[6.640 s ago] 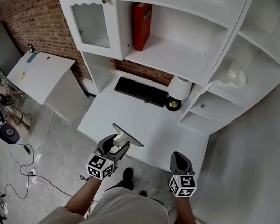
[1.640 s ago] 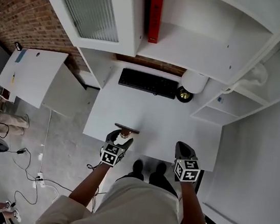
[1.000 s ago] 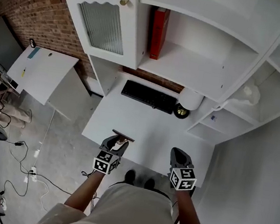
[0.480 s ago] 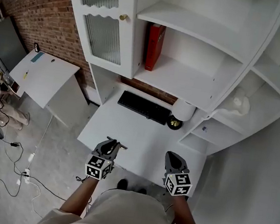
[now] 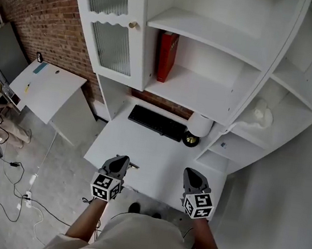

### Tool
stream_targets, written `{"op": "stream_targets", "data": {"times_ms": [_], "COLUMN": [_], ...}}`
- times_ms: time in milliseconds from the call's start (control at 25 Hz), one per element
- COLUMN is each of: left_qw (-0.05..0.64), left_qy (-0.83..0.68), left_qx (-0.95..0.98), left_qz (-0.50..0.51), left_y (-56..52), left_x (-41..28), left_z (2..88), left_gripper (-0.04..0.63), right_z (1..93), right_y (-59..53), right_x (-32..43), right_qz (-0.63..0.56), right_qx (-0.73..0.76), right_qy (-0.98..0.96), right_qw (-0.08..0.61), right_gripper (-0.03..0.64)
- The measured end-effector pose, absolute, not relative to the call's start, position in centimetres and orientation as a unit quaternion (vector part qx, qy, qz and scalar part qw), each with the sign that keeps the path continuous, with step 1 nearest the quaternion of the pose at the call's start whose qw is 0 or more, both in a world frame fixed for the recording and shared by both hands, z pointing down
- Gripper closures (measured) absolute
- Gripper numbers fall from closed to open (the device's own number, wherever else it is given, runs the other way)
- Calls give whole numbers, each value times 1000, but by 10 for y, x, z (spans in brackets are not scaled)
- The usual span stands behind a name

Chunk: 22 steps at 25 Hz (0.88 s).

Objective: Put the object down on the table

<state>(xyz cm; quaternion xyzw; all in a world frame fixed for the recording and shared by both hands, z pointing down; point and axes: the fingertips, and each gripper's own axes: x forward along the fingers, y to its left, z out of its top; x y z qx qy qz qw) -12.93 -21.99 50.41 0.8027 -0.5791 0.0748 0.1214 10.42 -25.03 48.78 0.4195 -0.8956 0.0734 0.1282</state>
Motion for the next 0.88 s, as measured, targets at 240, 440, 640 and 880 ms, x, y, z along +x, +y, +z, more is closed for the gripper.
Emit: {"op": "stream_targets", "data": {"times_ms": [240, 440, 640, 880], "left_qw": [118, 118, 123, 128], "left_qy": [-578, -576, -574, -576], "left_qx": [804, 806, 807, 804], "left_qz": [69, 67, 68, 66], "left_y": [-222, -222, -224, -226], "left_x": [-125, -125, -125, -126], "left_z": [500, 499, 501, 508], "left_gripper": [601, 602, 602, 601], "right_z": [484, 482, 484, 490], "right_y": [-251, -253, -255, -257], "right_x": [108, 110, 108, 109], "right_qz": [76, 76, 79, 83], "right_qx": [422, 426, 425, 425], "right_qy": [-895, -894, -894, -894], "right_qw": [122, 118, 119, 118], "right_gripper": [615, 615, 615, 615]}}
